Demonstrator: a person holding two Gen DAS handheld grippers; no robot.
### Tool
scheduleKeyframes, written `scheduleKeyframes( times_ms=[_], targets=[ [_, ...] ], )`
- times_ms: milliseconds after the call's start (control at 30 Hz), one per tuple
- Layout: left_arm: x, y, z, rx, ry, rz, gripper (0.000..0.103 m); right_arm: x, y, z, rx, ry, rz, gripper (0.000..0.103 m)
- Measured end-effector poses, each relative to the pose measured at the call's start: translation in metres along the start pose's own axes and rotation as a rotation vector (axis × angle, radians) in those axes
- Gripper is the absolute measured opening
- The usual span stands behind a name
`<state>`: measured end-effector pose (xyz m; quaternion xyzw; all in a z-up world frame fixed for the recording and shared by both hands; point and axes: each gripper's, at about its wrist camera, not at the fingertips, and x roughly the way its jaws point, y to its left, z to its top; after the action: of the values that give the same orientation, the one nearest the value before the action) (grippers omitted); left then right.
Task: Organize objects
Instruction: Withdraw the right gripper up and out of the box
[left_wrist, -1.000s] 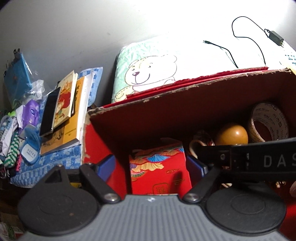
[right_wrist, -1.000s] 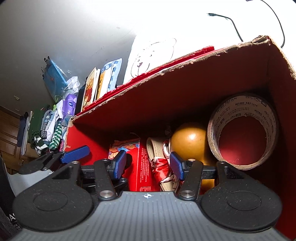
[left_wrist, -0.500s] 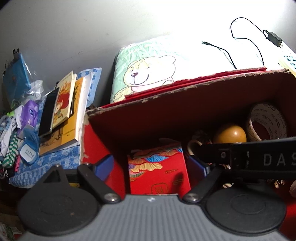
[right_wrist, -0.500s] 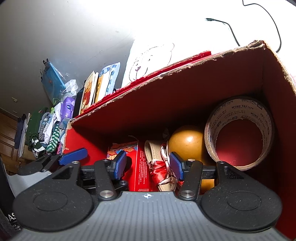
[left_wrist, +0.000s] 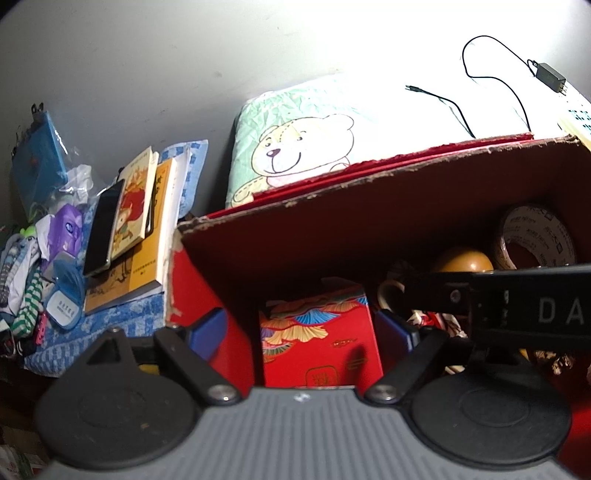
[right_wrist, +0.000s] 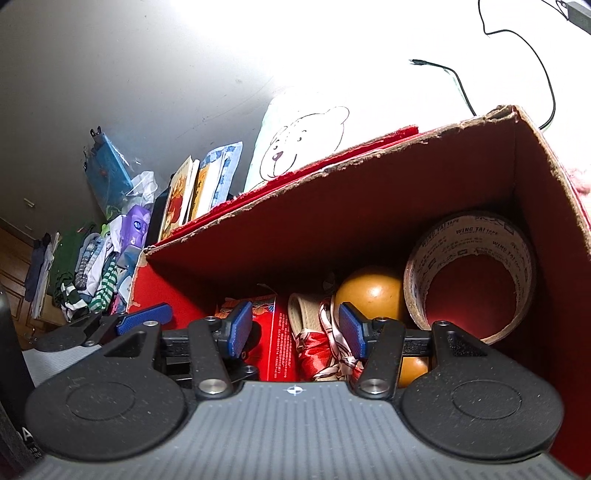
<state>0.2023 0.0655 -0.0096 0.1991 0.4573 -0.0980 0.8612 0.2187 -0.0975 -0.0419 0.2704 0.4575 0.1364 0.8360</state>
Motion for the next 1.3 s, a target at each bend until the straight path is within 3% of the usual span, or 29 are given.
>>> scheduleKeyframes(
  times_ms=[333, 667, 1067, 1300],
  targets=[
    [-0.002, 0.000, -0.001, -0.013, -0.012, 0.015, 0.090, -0.004, 0.002, -0.002, -0.005, -0.026, -0.030, 0.056],
    [-0.012, 0.002, -0.006, -0.036, -0.045, 0.026, 0.085, -0.025, 0.012, -0.009, -0.104, -0.097, -0.163, 0.056],
    [-0.063, 0.009, -0.019, -0.096, -0.115, -0.014, 0.089, -0.061, 0.022, -0.025, -0.179, -0.170, -0.231, 0.057],
    [-0.086, 0.008, -0.030, -0.104, -0.133, 0.015, 0.090, -0.074, 0.032, -0.040, -0.221, -0.194, -0.278, 0.061]
  ],
)
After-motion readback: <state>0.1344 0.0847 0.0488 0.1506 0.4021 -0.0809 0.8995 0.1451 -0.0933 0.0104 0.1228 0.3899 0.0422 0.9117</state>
